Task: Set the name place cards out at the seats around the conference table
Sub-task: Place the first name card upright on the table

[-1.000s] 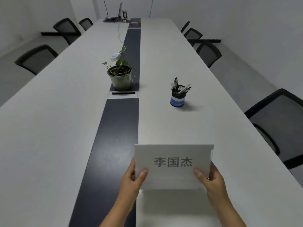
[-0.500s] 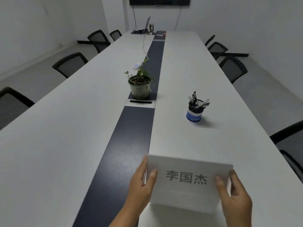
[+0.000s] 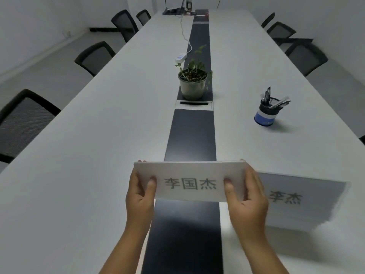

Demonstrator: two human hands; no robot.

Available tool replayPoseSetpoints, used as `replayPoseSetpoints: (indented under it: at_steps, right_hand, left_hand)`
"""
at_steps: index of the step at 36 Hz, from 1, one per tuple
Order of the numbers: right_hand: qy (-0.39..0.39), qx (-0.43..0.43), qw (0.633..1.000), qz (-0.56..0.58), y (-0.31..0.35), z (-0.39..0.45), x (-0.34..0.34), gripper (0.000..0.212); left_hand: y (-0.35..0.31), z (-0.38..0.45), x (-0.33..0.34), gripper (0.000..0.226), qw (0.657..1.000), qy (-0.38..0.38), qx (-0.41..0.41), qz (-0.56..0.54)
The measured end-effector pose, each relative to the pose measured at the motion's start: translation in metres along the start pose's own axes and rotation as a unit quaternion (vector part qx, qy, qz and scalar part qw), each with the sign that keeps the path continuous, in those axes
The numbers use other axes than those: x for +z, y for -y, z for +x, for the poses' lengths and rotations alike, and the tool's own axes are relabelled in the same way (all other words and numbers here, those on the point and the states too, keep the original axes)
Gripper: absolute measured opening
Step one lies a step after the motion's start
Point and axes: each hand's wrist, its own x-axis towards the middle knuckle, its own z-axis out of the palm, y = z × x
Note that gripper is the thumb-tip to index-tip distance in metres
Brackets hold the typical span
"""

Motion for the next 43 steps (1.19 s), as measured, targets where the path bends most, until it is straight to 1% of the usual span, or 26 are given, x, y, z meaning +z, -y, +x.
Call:
replayPoseSetpoints:
  at_steps: [1, 5, 7, 10, 14, 19, 21, 22, 24, 26, 29, 35, 43]
  right_hand:
    - [0.011, 0.020, 1.000, -0.008, -0.002, -0.008, 0.012, 0.065]
    - [0.061, 0.118, 0.990, -0.037, -0.020, -0.039, 0.046, 0.051]
    - [0.069, 0.141, 0.986, -0.062, -0.030, -0.052, 0.055, 0.049]
    - [0.068, 0.178, 0.978, -0.087, -0.045, -0.063, 0.061, 0.047]
    - [0.050, 0.220, 0.970, -0.091, -0.055, -0.065, 0.059, 0.049]
    - [0.028, 0.278, 0.957, -0.076, -0.061, -0.065, 0.053, 0.047]
    - [0.031, 0.296, 0.952, -0.070, -0.064, -0.066, 0.051, 0.048]
    - [0.035, 0.304, 0.949, -0.070, -0.066, -0.067, 0.050, 0.050]
    - [0.042, 0.309, 0.947, -0.079, -0.070, -0.068, 0.049, 0.052]
    - [0.046, 0.310, 0.946, -0.090, -0.073, -0.067, 0.049, 0.052]
    - [0.052, 0.308, 0.946, -0.089, -0.074, -0.065, 0.048, 0.049]
    - [0.073, 0.318, 0.942, -0.075, -0.082, -0.056, 0.040, 0.052]
    - [0.108, 0.302, 0.944, -0.083, -0.091, -0.044, 0.029, 0.050]
  left_hand:
    - [0.011, 0.003, -0.011, 0.039, 1.000, 0.002, -0.018, 0.014]
    - [0.041, 0.011, -0.040, 0.040, 0.996, 0.036, -0.067, 0.043]
    - [0.053, 0.014, -0.047, 0.040, 0.992, 0.062, -0.087, 0.070]
    - [0.069, 0.020, -0.049, 0.040, 0.984, 0.094, -0.110, 0.100]
    - [0.077, 0.025, -0.041, 0.045, 0.975, 0.135, -0.132, 0.120]
    - [0.078, 0.027, -0.034, 0.038, 0.965, 0.185, -0.140, 0.120]
    - [0.080, 0.028, -0.035, 0.034, 0.962, 0.204, -0.138, 0.120]
    - [0.082, 0.028, -0.035, 0.035, 0.960, 0.208, -0.142, 0.122]
    - [0.086, 0.028, -0.038, 0.045, 0.958, 0.205, -0.156, 0.128]
    - [0.087, 0.027, -0.042, 0.049, 0.959, 0.194, -0.159, 0.135]
    - [0.087, 0.027, -0.045, 0.046, 0.965, 0.175, -0.142, 0.135]
    - [0.081, 0.030, -0.041, 0.038, 0.968, 0.171, -0.138, 0.123]
    - [0.078, 0.027, -0.033, 0.035, 0.972, 0.145, -0.120, 0.139]
